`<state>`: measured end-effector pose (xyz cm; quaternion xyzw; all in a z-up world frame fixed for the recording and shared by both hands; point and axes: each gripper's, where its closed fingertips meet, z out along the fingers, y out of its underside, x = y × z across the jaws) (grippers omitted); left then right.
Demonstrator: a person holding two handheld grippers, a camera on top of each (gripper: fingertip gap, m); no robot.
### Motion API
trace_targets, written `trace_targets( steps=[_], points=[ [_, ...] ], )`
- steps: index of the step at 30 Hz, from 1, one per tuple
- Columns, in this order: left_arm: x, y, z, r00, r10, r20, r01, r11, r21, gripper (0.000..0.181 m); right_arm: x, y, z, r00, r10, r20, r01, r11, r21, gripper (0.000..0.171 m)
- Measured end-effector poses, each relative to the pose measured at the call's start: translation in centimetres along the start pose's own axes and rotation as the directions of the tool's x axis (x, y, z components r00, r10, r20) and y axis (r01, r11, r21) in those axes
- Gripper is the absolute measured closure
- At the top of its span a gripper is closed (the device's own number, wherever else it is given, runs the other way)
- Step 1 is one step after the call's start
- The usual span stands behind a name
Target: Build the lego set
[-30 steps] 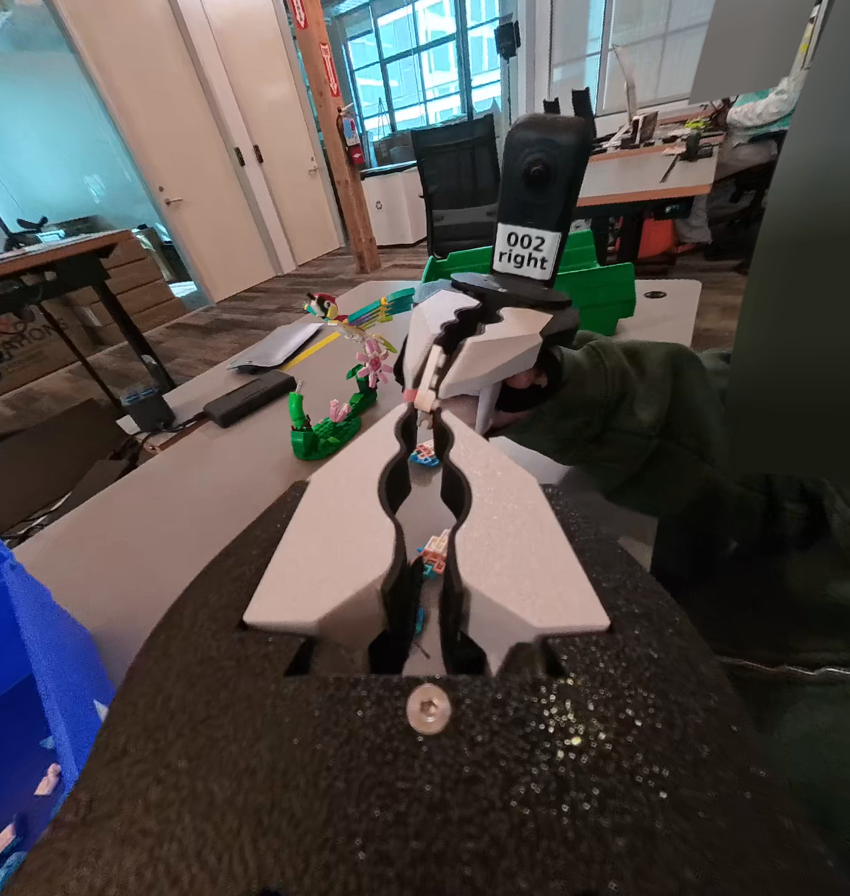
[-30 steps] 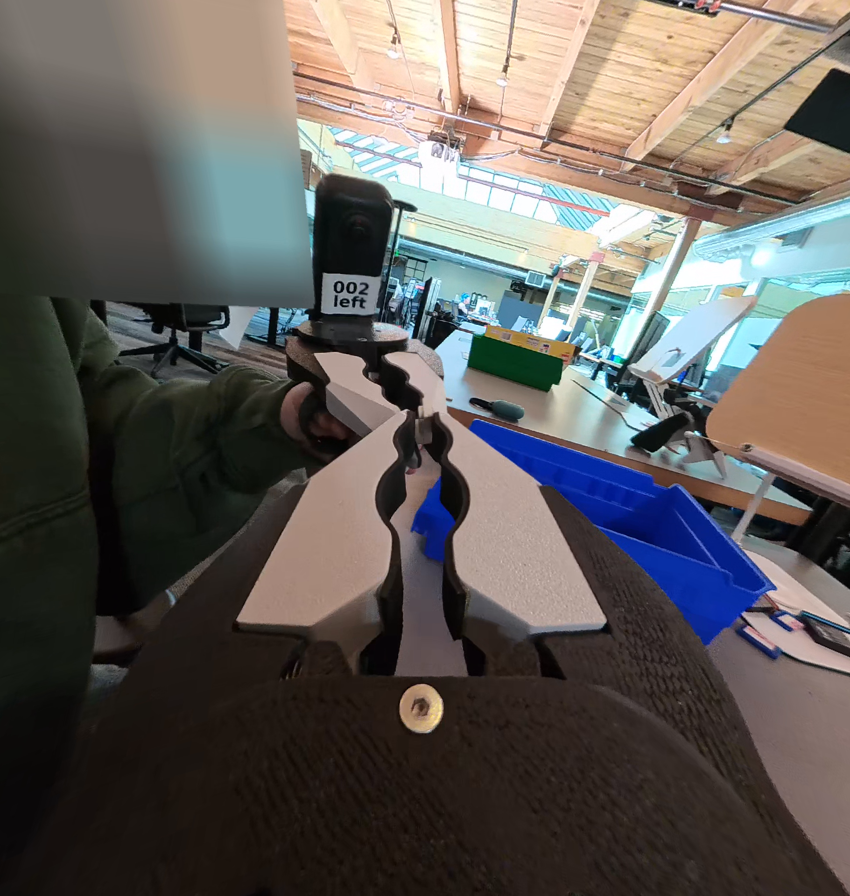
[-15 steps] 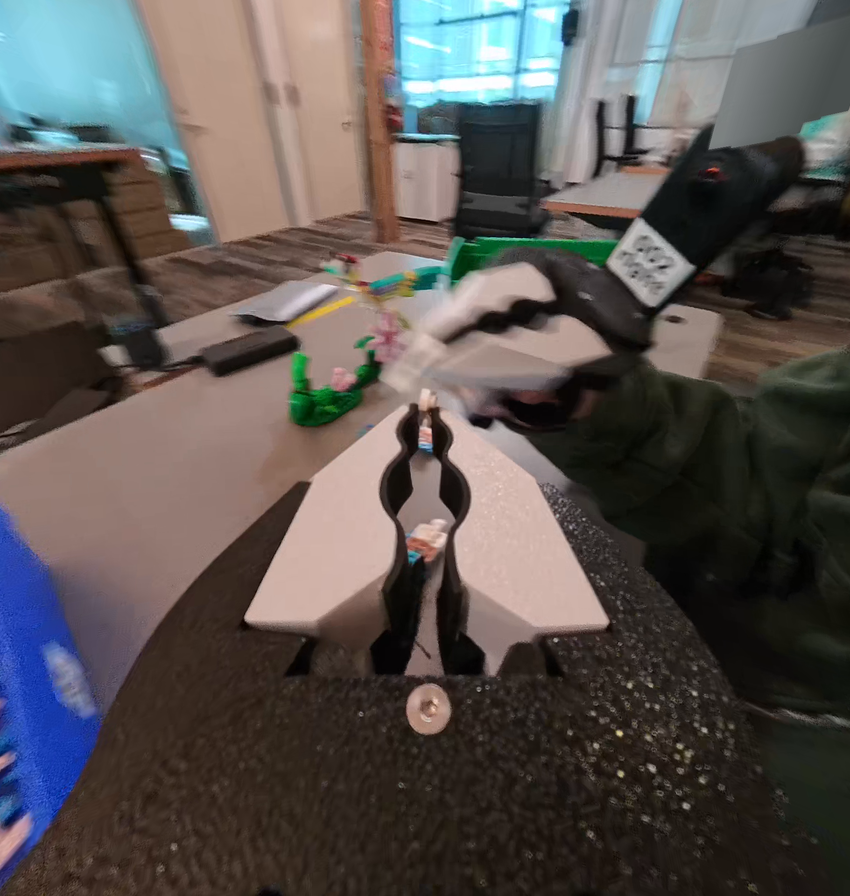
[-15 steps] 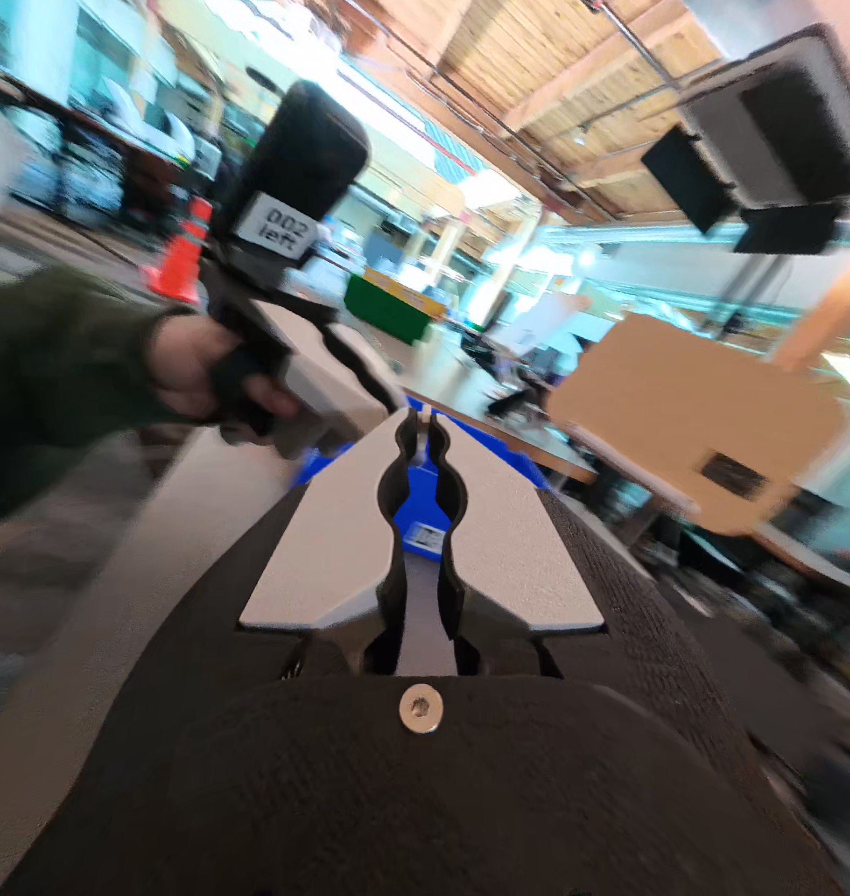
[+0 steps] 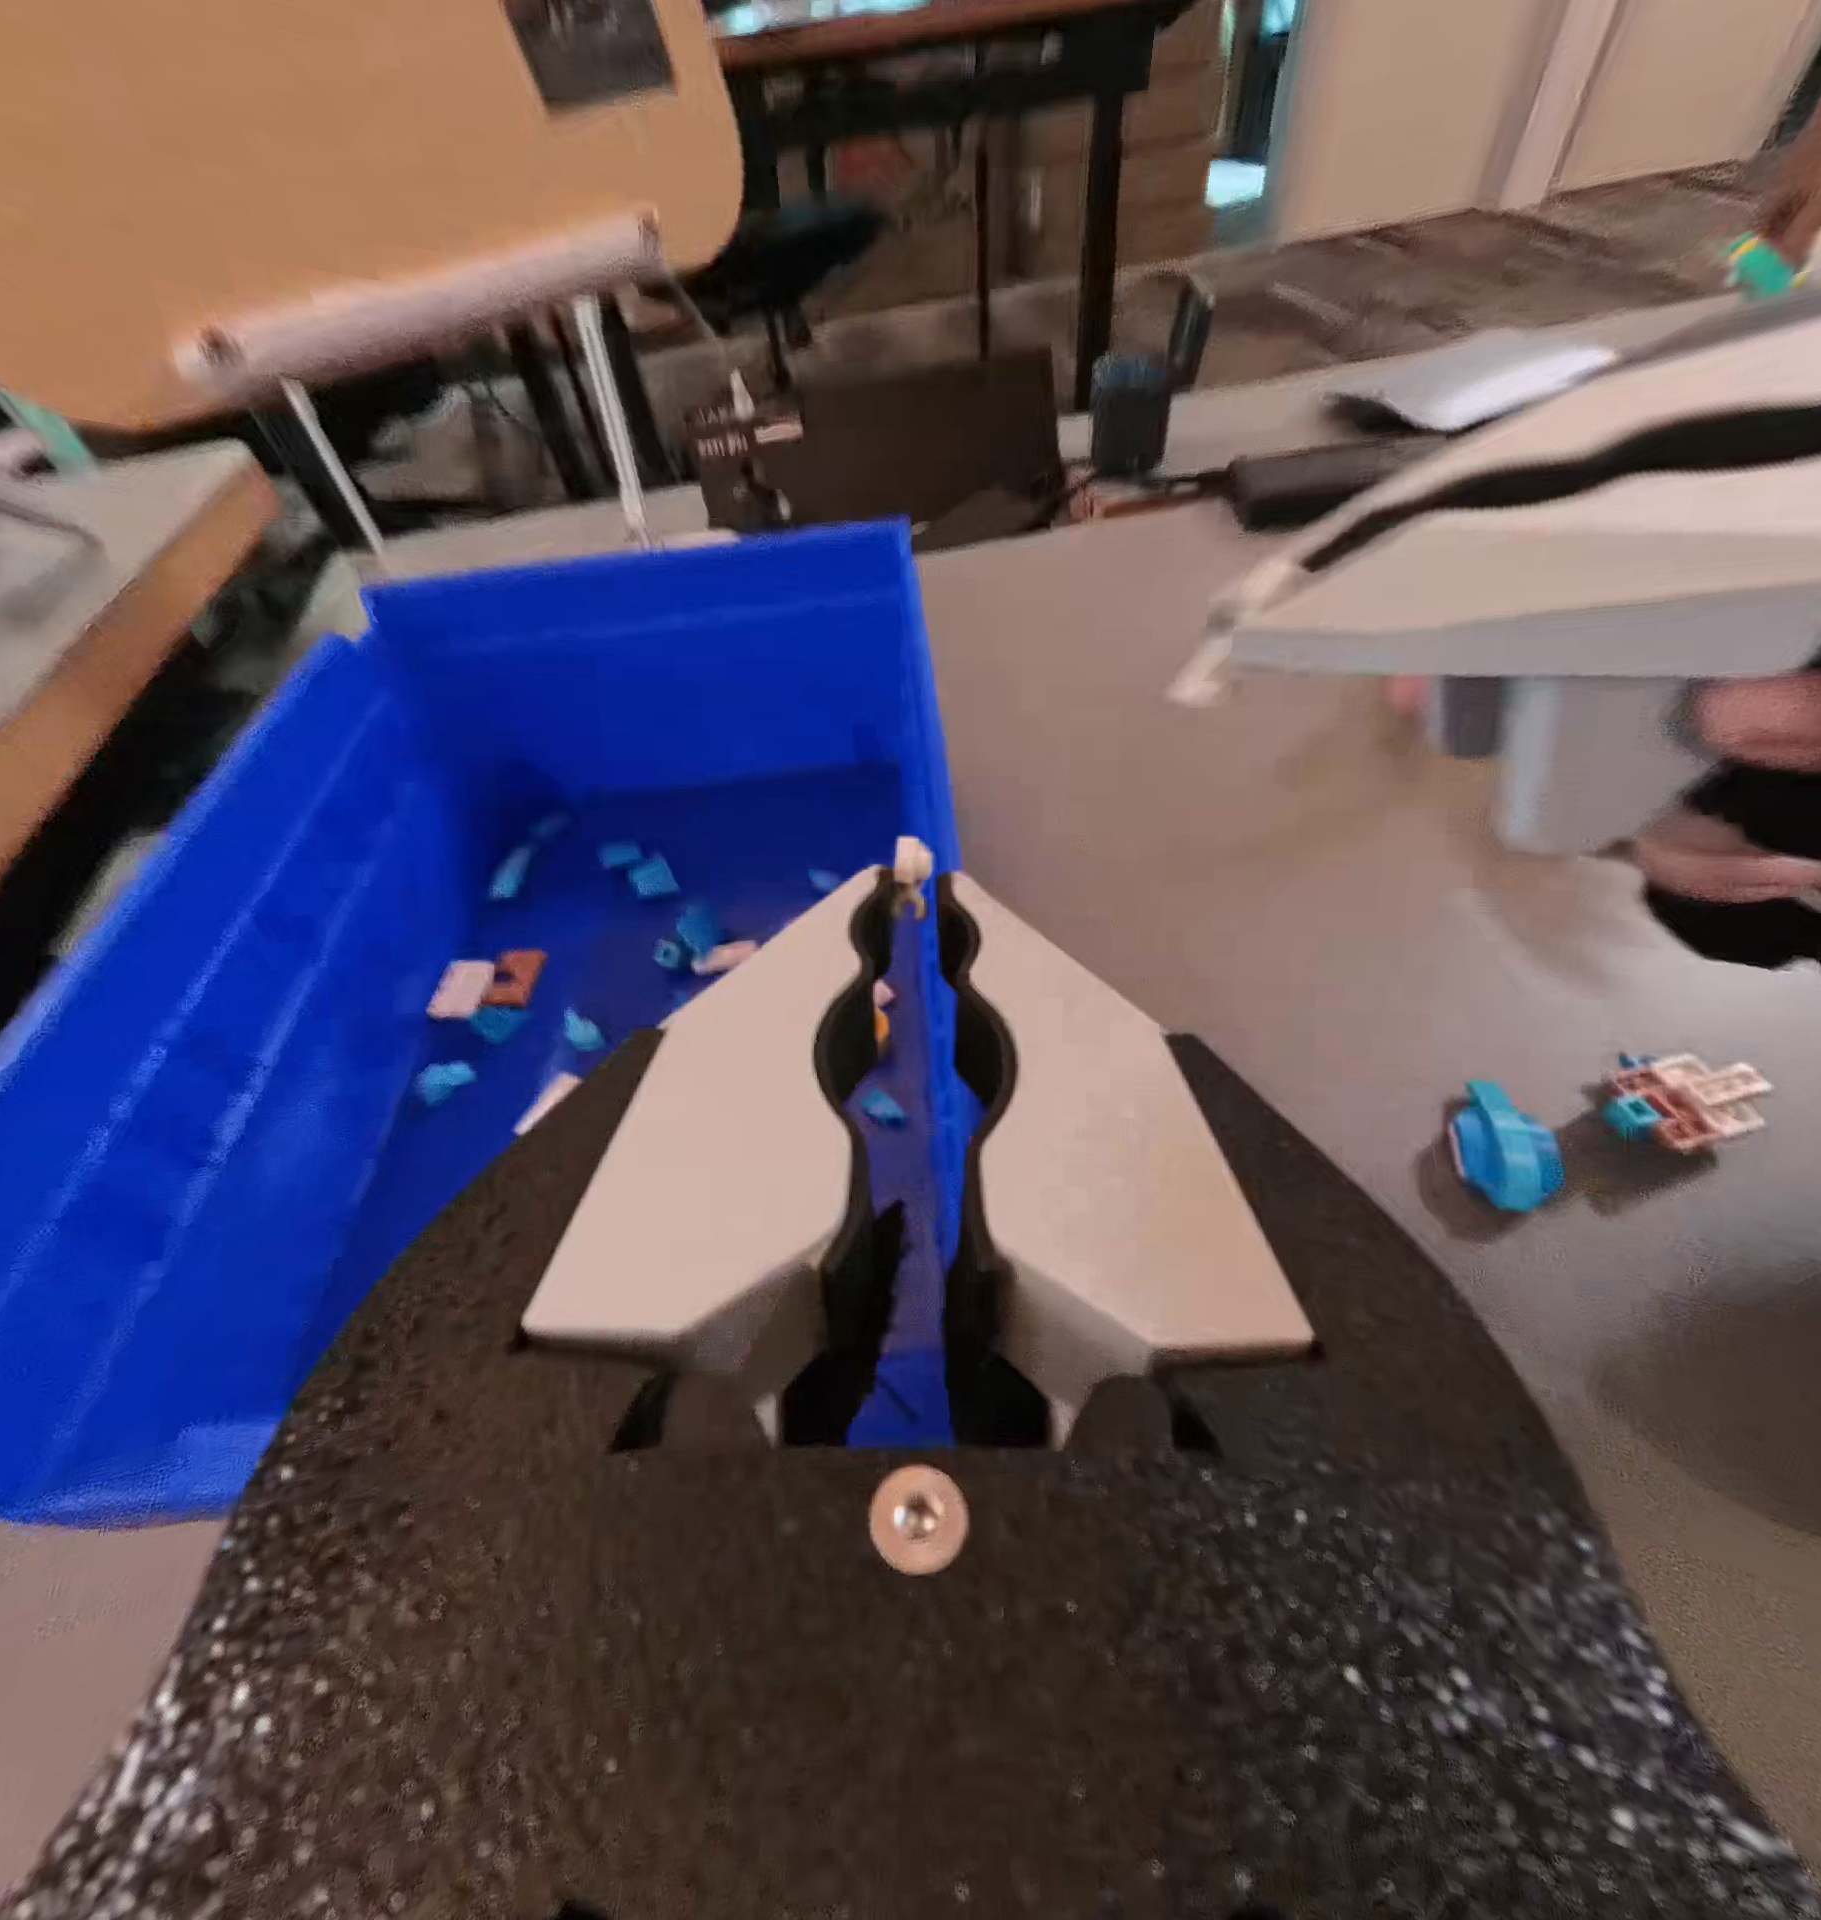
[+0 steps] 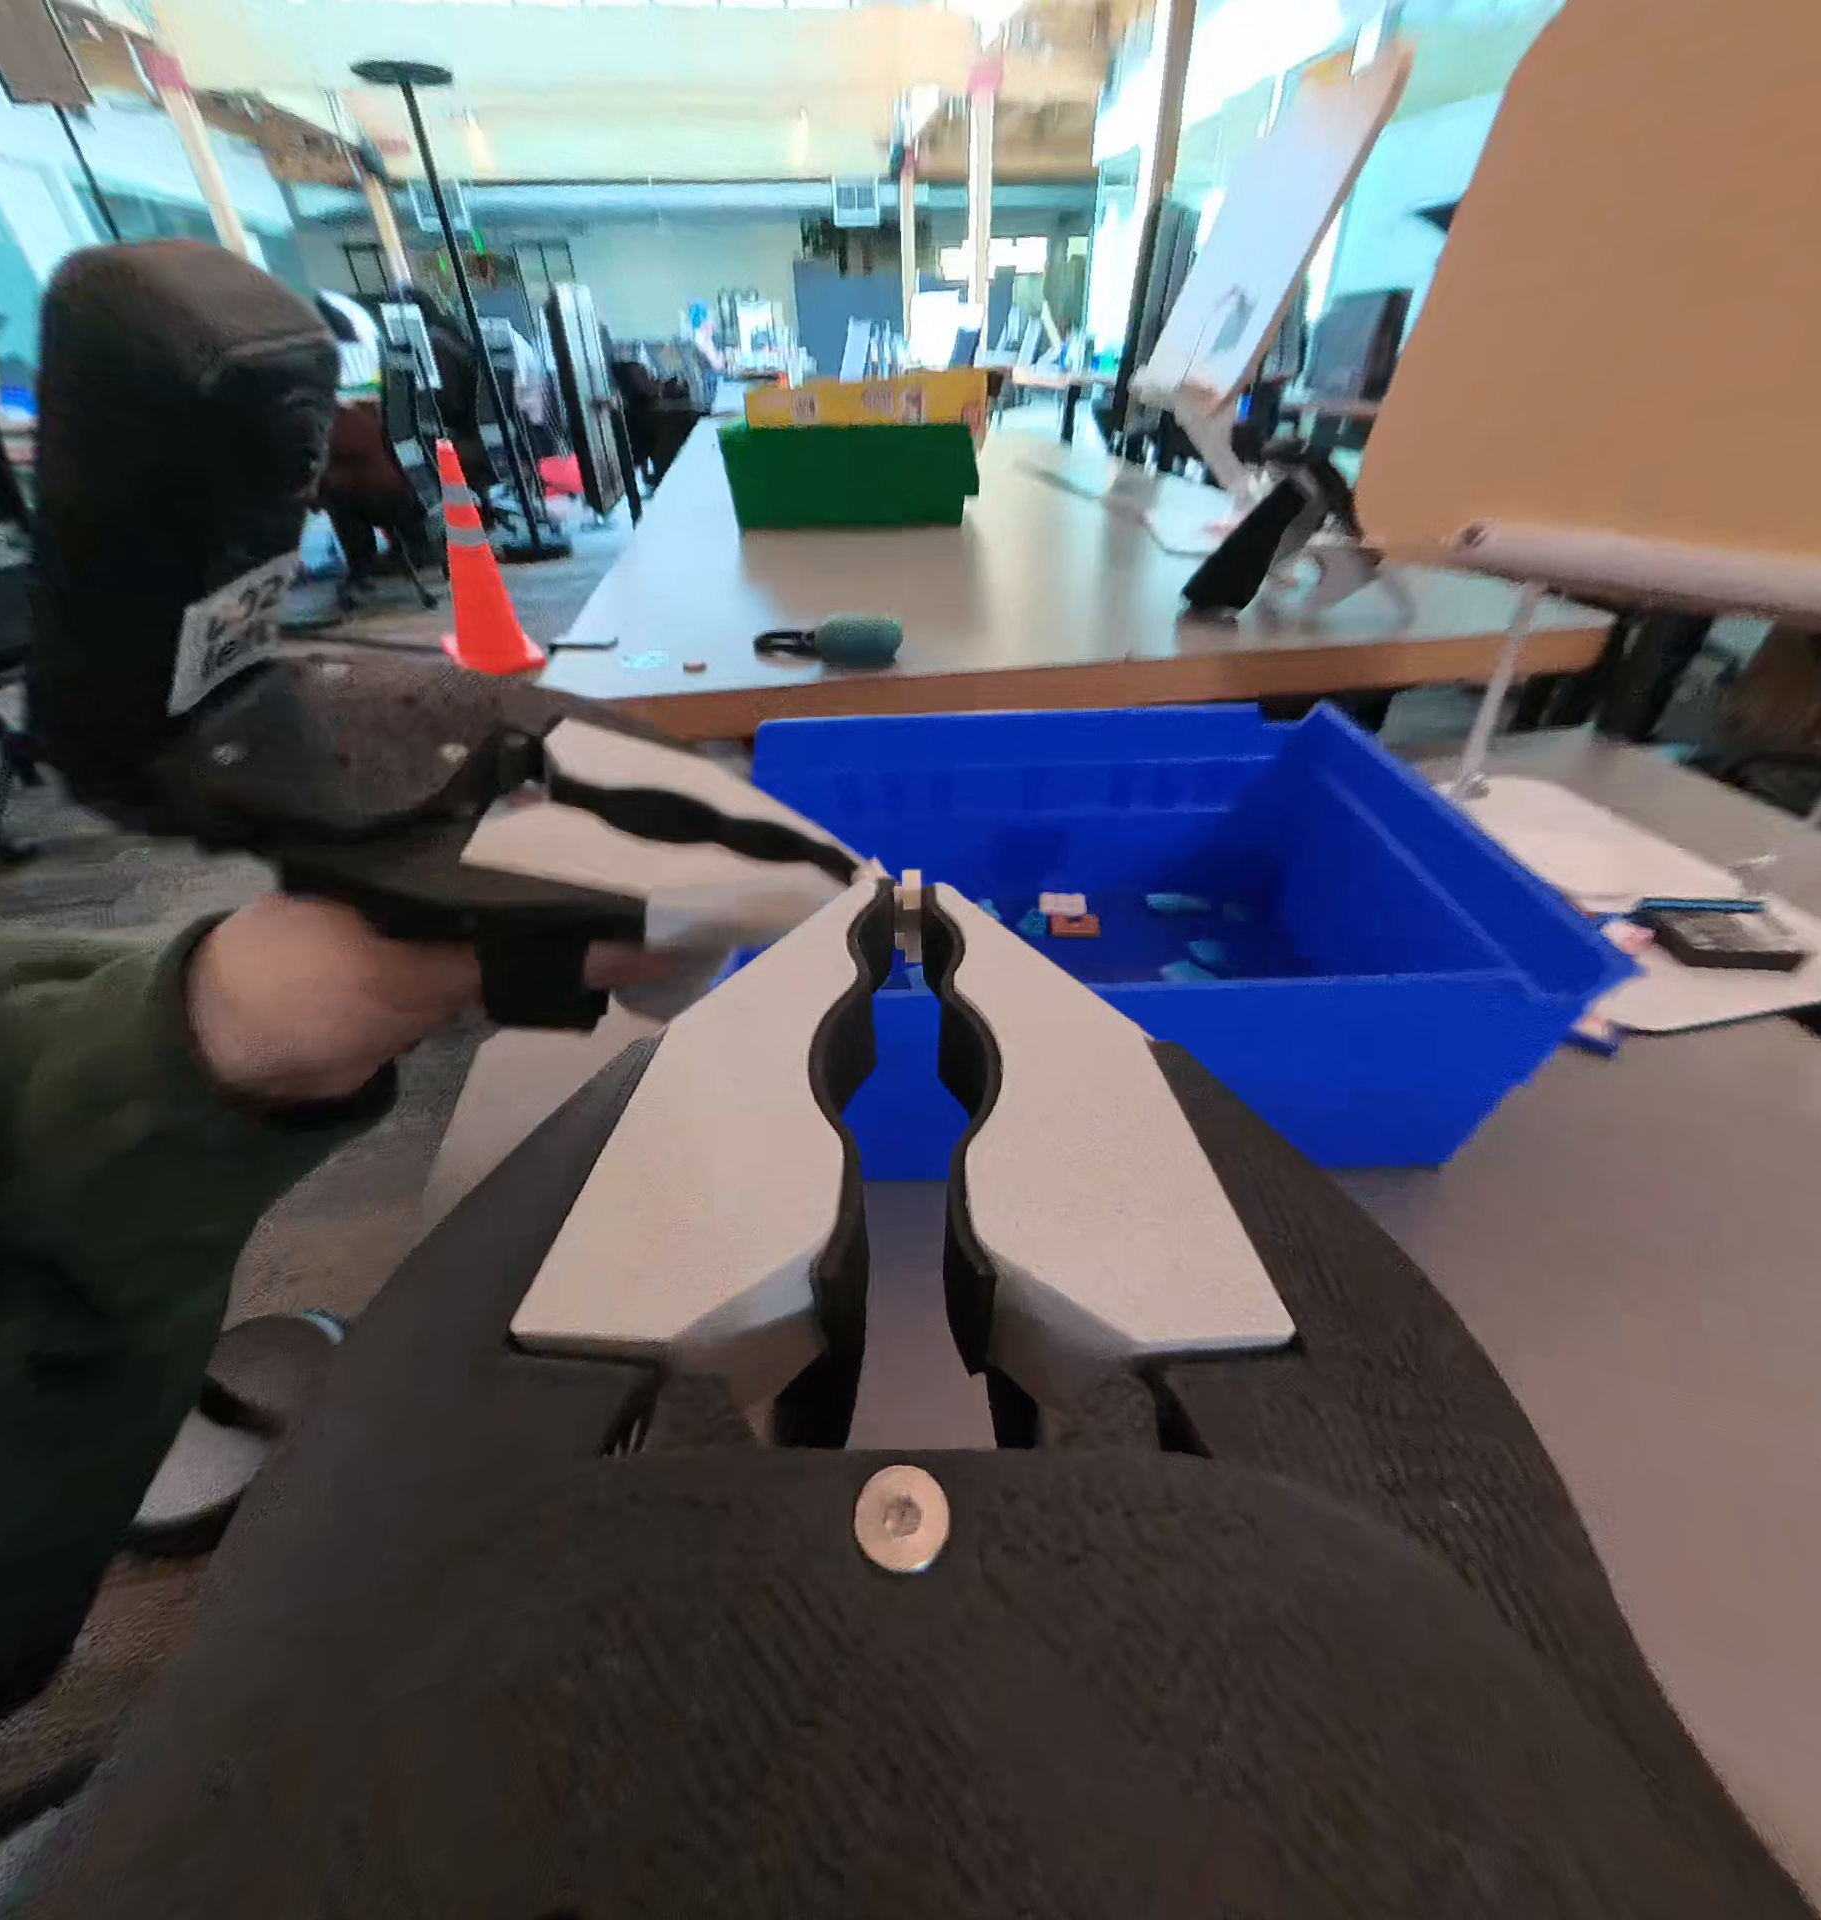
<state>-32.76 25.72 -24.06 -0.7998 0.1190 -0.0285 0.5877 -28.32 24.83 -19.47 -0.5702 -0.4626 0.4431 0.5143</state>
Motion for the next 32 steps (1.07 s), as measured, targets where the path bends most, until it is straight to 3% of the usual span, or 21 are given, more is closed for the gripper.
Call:
trace_targets(
  steps=[1,5,11,13,16,19,21,23,24,26,28,32],
  points=[
    [-0.4,0.8,0.3,0.999,-0.048,-0.015,0.048,0.999,-0.018,0.179,0.3,0.3,1.9,1.000,0.018,-0.005,-0.018,0.999,-0.031,0.169],
    [-2.6,1.8,0.7,0.994,-0.102,0.047,0.102,0.995,0.003,0.171,1.9,1.6,7.3,0.996,0.084,-0.036,-0.088,0.990,-0.111,0.159],
    [-3.3,1.0,0.4,0.986,-0.164,0.035,0.161,0.984,0.074,0.173,2.9,1.8,8.7,0.993,0.095,-0.066,-0.102,0.988,-0.114,0.149],
    [-3.7,0.8,0.2,0.979,-0.201,0.033,0.197,0.976,0.095,0.165,3.1,0.6,7.2,0.992,0.094,-0.082,-0.097,0.994,-0.041,0.145],
    [-4.5,0.2,-0.2,0.950,-0.311,0.001,0.307,0.938,0.158,0.140,3.6,-1.4,2.7,0.991,0.056,-0.122,-0.043,0.993,0.107,0.141],
    [-5.2,-1.2,-1.2,0.906,-0.416,-0.075,0.421,0.870,0.257,0.122,3.7,-1.4,-2.9,0.974,-0.088,-0.210,0.123,0.979,0.163,0.142],
    [-4.9,-2.9,-2.2,0.911,-0.398,-0.104,0.409,0.847,0.339,0.120,3.4,-0.2,-6.6,0.940,-0.220,-0.259,0.263,0.954,0.144,0.144],
    [-2.6,-5.3,-3.2,0.943,-0.304,-0.136,0.333,0.848,0.413,0.120,1.5,2.2,-9.3,0.926,-0.347,-0.149,0.362,0.928,0.087,0.151],
    [0.1,-6.6,-3.5,0.946,-0.239,-0.221,0.314,0.846,0.430,0.120,-0.5,4.4,-10.4,0.928,-0.372,0.021,0.371,0.928,0.030,0.158],
    [7.4,-8.4,-3.8,0.842,-0.162,-0.514,0.372,0.865,0.336,0.122,-1.7,9.0,-12.5,0.945,-0.240,0.223,0.281,0.944,-0.173,0.151],
    [12.6,-8.1,-3.5,0.736,-0.130,-0.664,0.373,0.897,0.237,0.117,-1.4,12.3,-13.9,0.957,-0.151,0.249,0.224,0.927,-0.299,0.148],
    [15.5,-4.1,-0.3,0.795,-0.051,-0.604,0.235,0.945,0.229,0.129,-1.1,15.4,-14.0,0.958,-0.125,0.257,0.227,0.879,-0.418,0.134]
  ],
)
